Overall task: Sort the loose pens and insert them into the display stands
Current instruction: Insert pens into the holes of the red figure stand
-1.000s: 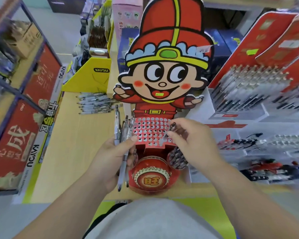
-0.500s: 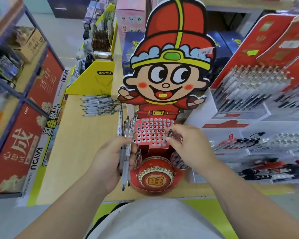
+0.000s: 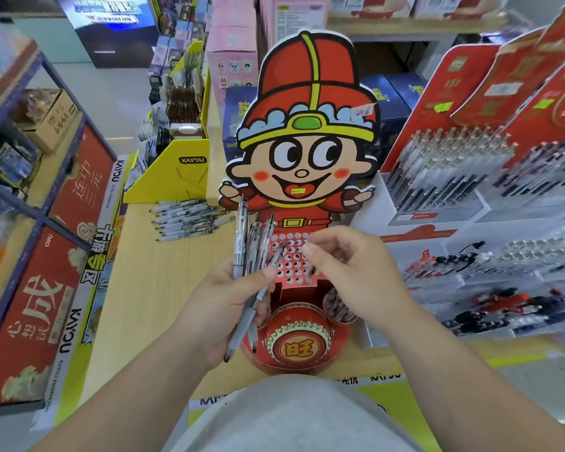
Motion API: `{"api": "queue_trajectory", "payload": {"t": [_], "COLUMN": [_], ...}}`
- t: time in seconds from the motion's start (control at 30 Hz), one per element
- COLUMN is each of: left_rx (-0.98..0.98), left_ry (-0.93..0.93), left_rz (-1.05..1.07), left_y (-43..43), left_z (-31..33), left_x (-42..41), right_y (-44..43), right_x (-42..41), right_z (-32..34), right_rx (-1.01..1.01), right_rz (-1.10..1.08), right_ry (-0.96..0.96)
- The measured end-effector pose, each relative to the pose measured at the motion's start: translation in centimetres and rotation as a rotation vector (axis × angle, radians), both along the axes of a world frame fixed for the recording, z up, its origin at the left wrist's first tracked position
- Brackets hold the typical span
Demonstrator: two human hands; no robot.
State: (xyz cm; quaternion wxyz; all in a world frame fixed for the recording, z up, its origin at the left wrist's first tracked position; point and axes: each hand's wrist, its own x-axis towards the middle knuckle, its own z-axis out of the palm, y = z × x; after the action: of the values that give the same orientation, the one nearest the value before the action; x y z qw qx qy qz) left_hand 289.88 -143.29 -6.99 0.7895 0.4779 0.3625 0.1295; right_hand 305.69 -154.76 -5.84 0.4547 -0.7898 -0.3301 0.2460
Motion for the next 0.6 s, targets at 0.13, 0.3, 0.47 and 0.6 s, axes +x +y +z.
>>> {"api": "queue_trajectory", "payload": {"t": [0.13,0.3,0.47,0.6], "left_rx": [0.089,0.101,0.047,0.036], "left_ry": [-0.034,-0.072,-0.064,-0.036], "left_rz": [-0.095,-0.118,-0.104,-0.093], "left_y": [-0.9,-1.9,-2.3,-2.2], "left_z": [1.1,1.5,1.2,1.4], "left_x": [0.5,1.0,0.8,1.0], "right_y": [0.1,-0.1,-0.4,-0.7], "right_x": [-1.5,-1.6,-1.3,-1.3], "right_z": [1.4,1.0,0.9,0.7], "right_rx": [0.073,0.081,0.108,0.111], "right_rz": [-0.02,-0.028,-0.104,-0.105], "right_ry": [0.372,0.486,0.588,0.596]}}
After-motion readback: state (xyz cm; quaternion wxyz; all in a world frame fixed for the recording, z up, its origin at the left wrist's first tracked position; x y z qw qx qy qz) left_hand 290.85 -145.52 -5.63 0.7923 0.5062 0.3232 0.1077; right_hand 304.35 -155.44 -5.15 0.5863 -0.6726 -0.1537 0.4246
